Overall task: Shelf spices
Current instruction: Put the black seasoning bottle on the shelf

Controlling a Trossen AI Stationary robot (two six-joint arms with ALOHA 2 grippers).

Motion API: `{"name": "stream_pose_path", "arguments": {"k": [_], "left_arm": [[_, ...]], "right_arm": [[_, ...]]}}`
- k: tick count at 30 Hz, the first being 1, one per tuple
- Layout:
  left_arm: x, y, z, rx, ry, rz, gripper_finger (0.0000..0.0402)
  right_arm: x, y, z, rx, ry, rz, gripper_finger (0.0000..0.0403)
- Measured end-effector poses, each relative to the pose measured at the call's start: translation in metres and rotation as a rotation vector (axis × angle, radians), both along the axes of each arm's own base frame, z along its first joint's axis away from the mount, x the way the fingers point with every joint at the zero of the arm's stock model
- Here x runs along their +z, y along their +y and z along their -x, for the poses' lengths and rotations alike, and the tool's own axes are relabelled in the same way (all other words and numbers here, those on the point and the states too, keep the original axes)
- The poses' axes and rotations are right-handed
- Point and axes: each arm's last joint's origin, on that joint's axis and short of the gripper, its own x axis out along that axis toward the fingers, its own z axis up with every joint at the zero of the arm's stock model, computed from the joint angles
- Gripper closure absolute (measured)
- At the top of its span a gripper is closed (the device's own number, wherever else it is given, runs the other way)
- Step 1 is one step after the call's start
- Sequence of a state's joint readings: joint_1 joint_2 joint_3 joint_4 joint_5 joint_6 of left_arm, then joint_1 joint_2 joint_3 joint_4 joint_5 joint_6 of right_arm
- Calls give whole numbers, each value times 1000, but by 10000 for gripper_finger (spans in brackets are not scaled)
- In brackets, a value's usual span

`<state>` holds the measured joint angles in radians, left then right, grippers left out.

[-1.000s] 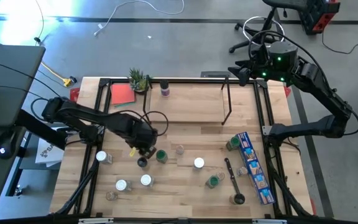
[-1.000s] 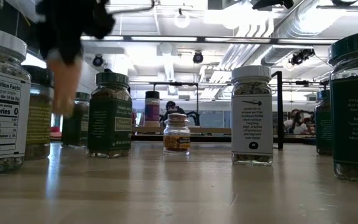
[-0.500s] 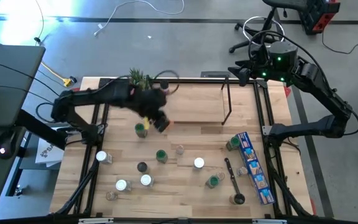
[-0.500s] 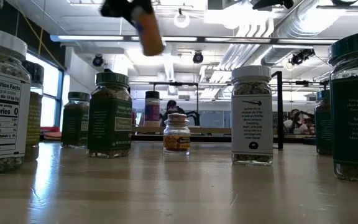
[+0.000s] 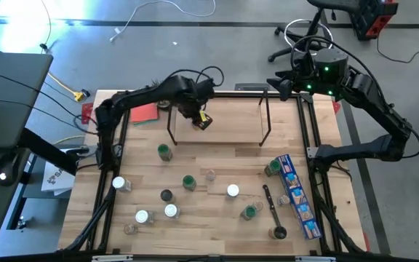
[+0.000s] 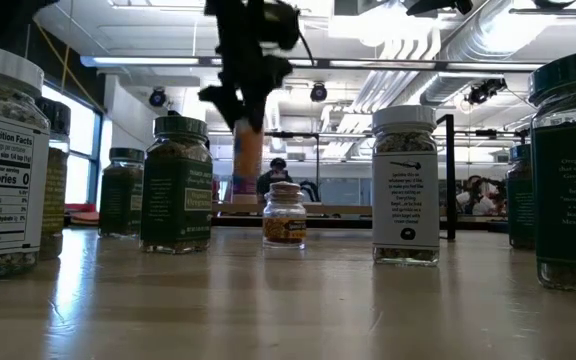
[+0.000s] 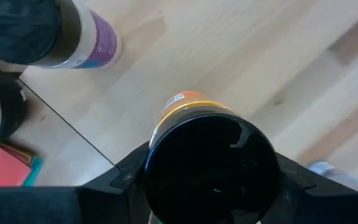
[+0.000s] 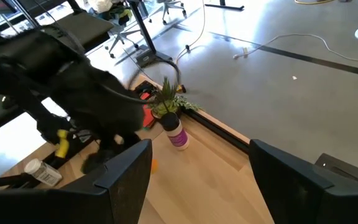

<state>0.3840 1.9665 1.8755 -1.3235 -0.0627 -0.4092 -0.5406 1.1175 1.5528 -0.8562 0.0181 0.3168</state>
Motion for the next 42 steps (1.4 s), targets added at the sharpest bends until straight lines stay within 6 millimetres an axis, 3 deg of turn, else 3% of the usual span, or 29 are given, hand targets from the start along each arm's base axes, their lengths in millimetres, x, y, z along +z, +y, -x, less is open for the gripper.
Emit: {"name": "stream_pose_path", "arguments": {"k": [7, 42], "left_arm": [[-18, 12, -2, 27, 89, -41, 171], [-18, 15, -1, 17, 91, -37, 165]], "right_arm": [[0, 0, 0, 0, 0, 0, 139], [0, 0, 0, 0, 0, 0, 139]]}}
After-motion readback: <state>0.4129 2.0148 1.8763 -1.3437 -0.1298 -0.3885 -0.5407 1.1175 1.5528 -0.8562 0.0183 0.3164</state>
